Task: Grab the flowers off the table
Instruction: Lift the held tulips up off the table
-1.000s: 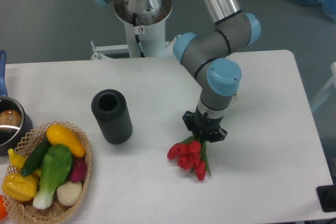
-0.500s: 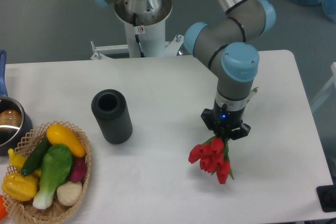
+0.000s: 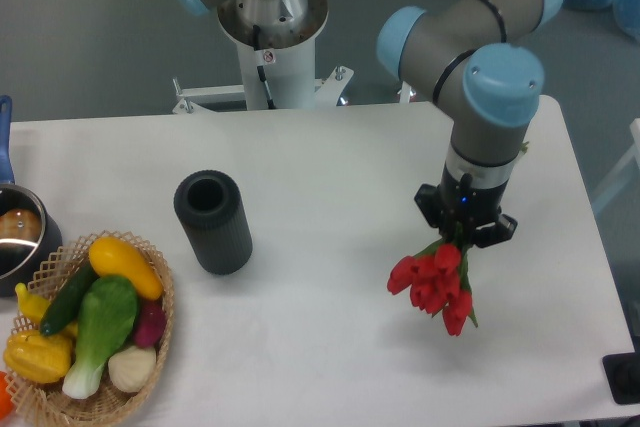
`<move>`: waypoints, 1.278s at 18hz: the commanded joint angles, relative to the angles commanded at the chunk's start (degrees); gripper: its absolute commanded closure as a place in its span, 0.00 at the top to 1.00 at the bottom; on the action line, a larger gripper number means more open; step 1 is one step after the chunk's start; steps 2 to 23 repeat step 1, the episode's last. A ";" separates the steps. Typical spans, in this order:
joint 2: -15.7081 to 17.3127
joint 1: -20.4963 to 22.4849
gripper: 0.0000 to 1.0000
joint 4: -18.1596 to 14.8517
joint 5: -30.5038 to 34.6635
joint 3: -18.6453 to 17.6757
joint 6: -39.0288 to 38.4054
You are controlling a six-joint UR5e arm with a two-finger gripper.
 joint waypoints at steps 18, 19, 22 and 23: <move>0.44 0.09 0.00 -0.44 0.00 0.00 0.26; 0.44 0.09 0.00 -0.44 0.00 0.00 0.26; 0.44 0.09 0.00 -0.44 0.00 0.00 0.26; 0.44 0.09 0.00 -0.44 0.00 0.00 0.26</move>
